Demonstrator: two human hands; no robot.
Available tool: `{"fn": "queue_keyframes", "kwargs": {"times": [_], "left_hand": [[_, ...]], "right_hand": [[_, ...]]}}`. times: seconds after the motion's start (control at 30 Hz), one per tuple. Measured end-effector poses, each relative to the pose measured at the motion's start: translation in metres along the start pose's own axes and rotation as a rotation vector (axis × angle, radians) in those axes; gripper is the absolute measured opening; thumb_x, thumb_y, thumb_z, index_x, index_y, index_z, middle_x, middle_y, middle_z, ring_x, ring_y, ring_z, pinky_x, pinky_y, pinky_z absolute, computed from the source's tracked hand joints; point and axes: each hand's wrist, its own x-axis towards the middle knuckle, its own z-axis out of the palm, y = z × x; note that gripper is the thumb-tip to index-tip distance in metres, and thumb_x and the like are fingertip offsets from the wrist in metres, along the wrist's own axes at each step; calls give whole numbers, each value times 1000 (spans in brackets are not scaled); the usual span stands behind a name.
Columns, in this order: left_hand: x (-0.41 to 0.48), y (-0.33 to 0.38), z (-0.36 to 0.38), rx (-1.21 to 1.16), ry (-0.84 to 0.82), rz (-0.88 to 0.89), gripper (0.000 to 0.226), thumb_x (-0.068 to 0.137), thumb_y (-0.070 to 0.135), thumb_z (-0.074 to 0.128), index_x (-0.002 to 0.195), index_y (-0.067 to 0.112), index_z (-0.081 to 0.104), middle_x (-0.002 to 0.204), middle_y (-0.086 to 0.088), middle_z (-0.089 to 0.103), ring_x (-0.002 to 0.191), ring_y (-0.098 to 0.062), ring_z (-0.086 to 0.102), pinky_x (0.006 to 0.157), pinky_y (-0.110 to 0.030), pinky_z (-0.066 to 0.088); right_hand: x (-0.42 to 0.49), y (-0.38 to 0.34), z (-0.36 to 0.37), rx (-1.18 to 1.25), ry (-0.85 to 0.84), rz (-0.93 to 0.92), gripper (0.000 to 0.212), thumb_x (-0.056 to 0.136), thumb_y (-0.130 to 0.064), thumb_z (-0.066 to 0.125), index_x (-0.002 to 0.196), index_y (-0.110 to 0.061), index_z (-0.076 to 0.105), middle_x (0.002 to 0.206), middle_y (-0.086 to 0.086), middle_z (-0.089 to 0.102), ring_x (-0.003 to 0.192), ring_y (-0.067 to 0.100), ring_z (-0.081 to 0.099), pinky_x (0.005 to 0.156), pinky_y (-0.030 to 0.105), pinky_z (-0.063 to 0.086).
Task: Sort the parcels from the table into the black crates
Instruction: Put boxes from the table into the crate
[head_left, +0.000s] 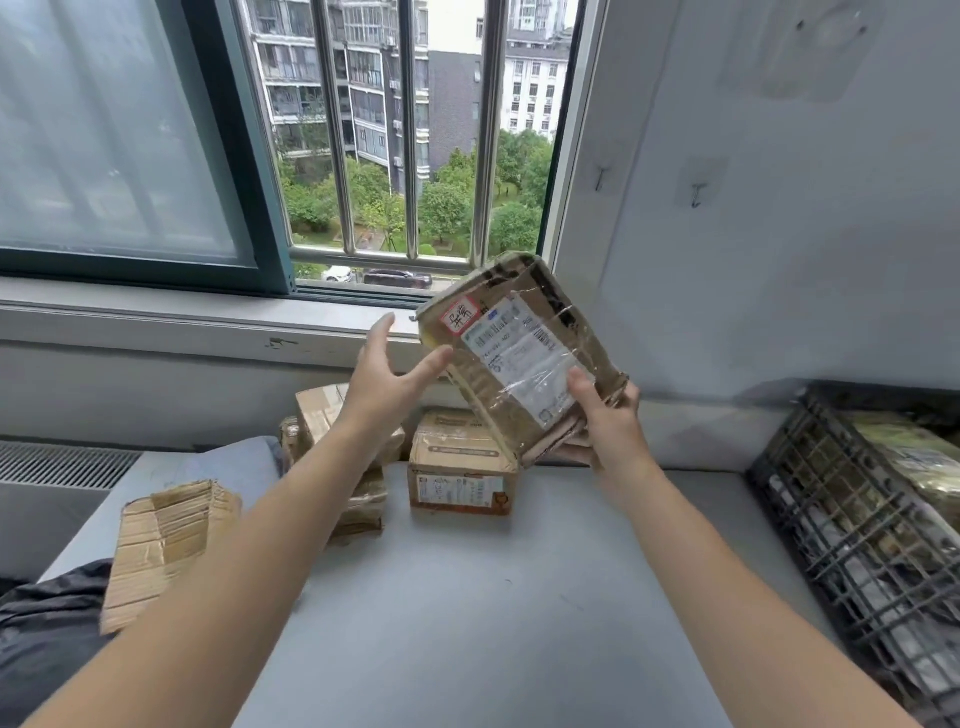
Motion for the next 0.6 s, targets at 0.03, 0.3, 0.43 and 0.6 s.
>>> {"fn": "queue_keyframes", "kwargs": {"times": [0.03,0.3,0.43,0.6], "left_hand": [[-6,-1,9,-41,-12,-42,111,66,71,66,156,34,13,163,-8,19,144,-31,31,112,-61,34],[-13,-19,63,-402,-64,-56,60,77,44,80,128,40,48,115,10,71,100,-8,70,83,-29,58],[-15,-15,56,-347,-145,34,77,80,43,77,145,44,36,115,20,69,103,-7,69,81,-26,57],[-24,4,58,-258,-187,165,64,90,38,69,143,47,34,112,35,64,100,2,68,75,-18,56]], "right_hand": [[-1,-2,3,29,2,20,44,82,-43,77,103,-32,40,109,6,67,80,27,75,59,43,60],[1,-13,1,-610,-2,-179,60,73,-63,75,113,-27,48,122,-1,55,101,9,57,85,28,44],[-2,-28,-15,-666,-187,-269,79,71,-54,79,133,-47,31,115,-22,61,99,-6,62,85,21,48],[-10,-41,-14,-643,-183,-428,95,70,-61,73,142,-60,11,136,-21,52,119,-3,54,91,19,43]]}}
